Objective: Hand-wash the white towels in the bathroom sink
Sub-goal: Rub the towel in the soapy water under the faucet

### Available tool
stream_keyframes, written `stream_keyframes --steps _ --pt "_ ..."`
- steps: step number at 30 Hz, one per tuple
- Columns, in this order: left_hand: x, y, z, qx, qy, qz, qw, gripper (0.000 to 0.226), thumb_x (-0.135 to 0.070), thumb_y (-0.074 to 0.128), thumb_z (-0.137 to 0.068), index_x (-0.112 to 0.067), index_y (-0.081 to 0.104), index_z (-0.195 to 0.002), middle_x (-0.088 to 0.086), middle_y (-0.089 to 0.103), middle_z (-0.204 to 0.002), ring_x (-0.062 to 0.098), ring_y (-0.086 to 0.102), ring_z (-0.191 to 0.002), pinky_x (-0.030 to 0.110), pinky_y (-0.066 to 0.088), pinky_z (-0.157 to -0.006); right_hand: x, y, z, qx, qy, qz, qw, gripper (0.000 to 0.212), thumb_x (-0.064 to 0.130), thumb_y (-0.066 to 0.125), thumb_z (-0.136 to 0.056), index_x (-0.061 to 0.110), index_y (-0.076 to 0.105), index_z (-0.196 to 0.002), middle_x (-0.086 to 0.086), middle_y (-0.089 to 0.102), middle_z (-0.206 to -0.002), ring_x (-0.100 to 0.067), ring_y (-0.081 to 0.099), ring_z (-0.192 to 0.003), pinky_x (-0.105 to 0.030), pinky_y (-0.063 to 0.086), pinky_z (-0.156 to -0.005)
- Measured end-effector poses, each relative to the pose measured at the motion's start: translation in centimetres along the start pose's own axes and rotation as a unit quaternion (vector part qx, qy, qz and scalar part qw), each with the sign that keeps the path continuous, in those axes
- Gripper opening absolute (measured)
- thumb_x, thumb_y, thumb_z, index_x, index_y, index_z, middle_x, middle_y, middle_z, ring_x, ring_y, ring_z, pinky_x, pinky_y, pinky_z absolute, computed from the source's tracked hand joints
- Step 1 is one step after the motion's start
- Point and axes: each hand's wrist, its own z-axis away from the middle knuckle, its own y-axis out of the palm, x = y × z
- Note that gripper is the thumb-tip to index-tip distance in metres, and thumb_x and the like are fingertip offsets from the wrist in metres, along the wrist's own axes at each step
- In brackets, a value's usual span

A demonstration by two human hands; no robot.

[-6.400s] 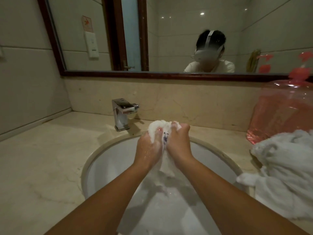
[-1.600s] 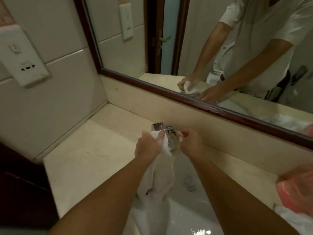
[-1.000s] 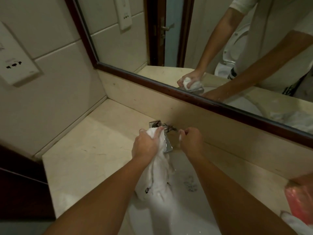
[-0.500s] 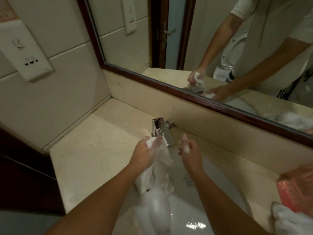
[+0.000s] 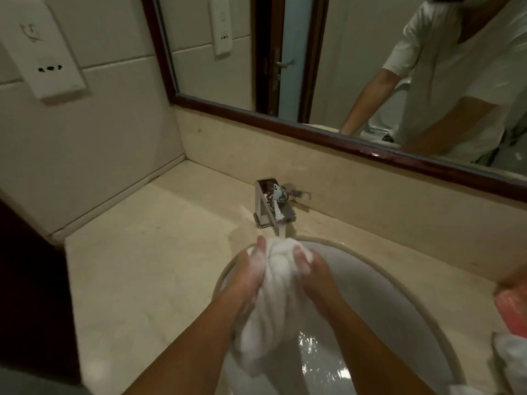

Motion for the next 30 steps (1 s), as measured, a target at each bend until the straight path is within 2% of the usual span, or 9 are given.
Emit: stream_keyframes --steps 2,6,9,13,17,20,22,26,30 --pt "0.5 1.6 -1.3 -0.015 0.052 -0.045 0.998 0.049 -0.063 0.046 -0.103 -0.022 0.071 -0.099 -0.004 0.070 -0.076 0.015 0.067 -0.070 0.027 0.051 -0.059 -0.6 1.1 -2.4 -0.055 -0.036 0.026 0.998 0.048 0.057 0.051 -0.103 0.016 0.074 -0.114 -0.004 0.075 -0.108 -0.026 0.071 -0.104 -0.042 0.057 -0.093" --pt "2.5 3.4 -4.1 -0.071 0.133 -0.049 0.987 0.028 -0.045 0.054 -0.103 -0.023 0.070 -0.095 0.001 0.076 -0.081 0.013 0.067 -0.062 0.027 0.049 -0.051 -1.8 3.8 -5.6 -0.092 -0.046 0.076 0.992 0.037 0.056 0.065 -0.097 0.020 0.065 -0.105 0.007 0.064 -0.089 -0.022 0.065 -0.087 -0.034 0.049 -0.075" --pt "2.4 3.4 -5.3 -0.107 0.166 -0.010 0.980 0.035 -0.050 0.054 -0.103 -0.019 0.068 -0.101 0.002 0.072 -0.086 0.017 0.067 -0.074 0.028 0.046 -0.058 -1.8 5.3 -7.8 -0.118 -0.032 0.058 0.991 0.037 0.050 0.064 -0.099 0.013 0.062 -0.098 0.003 0.062 -0.084 -0.022 0.060 -0.081 -0.032 0.043 -0.069" --pt "0.9 2.8 -6.3 -0.062 0.201 0.024 0.977 0.037 -0.049 0.052 -0.102 -0.021 0.077 -0.104 0.004 0.078 -0.092 0.024 0.075 -0.088 0.040 0.063 -0.083 -1.0 5.6 -8.2 -0.131 -0.107 0.012 0.986 0.042 0.056 0.057 -0.099 0.016 0.071 -0.097 0.000 0.070 -0.083 -0.018 0.065 -0.075 -0.024 0.038 -0.052" --pt "0.8 2.9 -6.2 -0.002 0.210 0.050 0.976 0.038 -0.063 0.051 -0.097 -0.042 0.075 -0.116 -0.004 0.081 -0.096 0.021 0.077 -0.092 0.042 0.063 -0.089 0.3 2.7 -4.9 -0.063 -0.220 -0.011 0.973 0.029 0.045 0.051 -0.107 0.033 0.072 -0.090 0.002 0.073 -0.078 -0.003 0.065 -0.068 -0.019 0.048 -0.058" --pt "1.0 3.2 -5.0 0.005 0.260 0.020 0.965 0.041 -0.065 0.049 -0.100 -0.038 0.076 -0.114 -0.004 0.079 -0.102 0.016 0.076 -0.092 0.035 0.063 -0.084 -0.3 0.9 -3.2 -0.062 -0.206 -0.007 0.976 0.033 0.042 0.051 -0.109 0.027 0.066 -0.084 0.001 0.066 -0.076 -0.009 0.060 -0.070 -0.030 0.047 -0.063" --pt "1.1 3.3 -3.9 -0.002 0.303 -0.022 0.953 0.035 -0.055 0.048 -0.106 -0.031 0.073 -0.110 -0.002 0.076 -0.103 0.010 0.070 -0.084 0.023 0.057 -0.069 -0.9 0.6 -2.5 -0.075 -0.187 -0.003 0.979 0.020 0.041 0.058 -0.105 0.023 0.064 -0.098 0.006 0.066 -0.089 -0.014 0.064 -0.082 -0.033 0.050 -0.070" --pt "1.4 3.6 -2.6 0.003 0.387 -0.101 0.917 0.040 -0.047 0.042 -0.110 -0.019 0.067 -0.125 0.001 0.069 -0.113 0.016 0.063 -0.094 0.022 0.046 -0.074 -1.7 0.6 -1.4 -0.079 -0.144 -0.039 0.986 0.069 0.051 0.070 -0.082 0.011 0.049 -0.135 -0.009 0.067 -0.118 -0.024 0.070 -0.102 -0.050 0.062 -0.087" --pt "1.6 3.1 -2.8 0.118 0.298 0.017 0.947 0.035 -0.049 0.050 -0.108 -0.018 0.065 -0.117 0.002 0.071 -0.108 0.008 0.066 -0.082 0.016 0.053 -0.064 -2.8 -0.7 -1.0 -0.116 -0.138 -0.104 0.978 0.029 0.038 0.071 -0.098 0.018 0.067 -0.118 -0.004 0.075 -0.108 -0.020 0.072 -0.096 -0.040 0.061 -0.082"
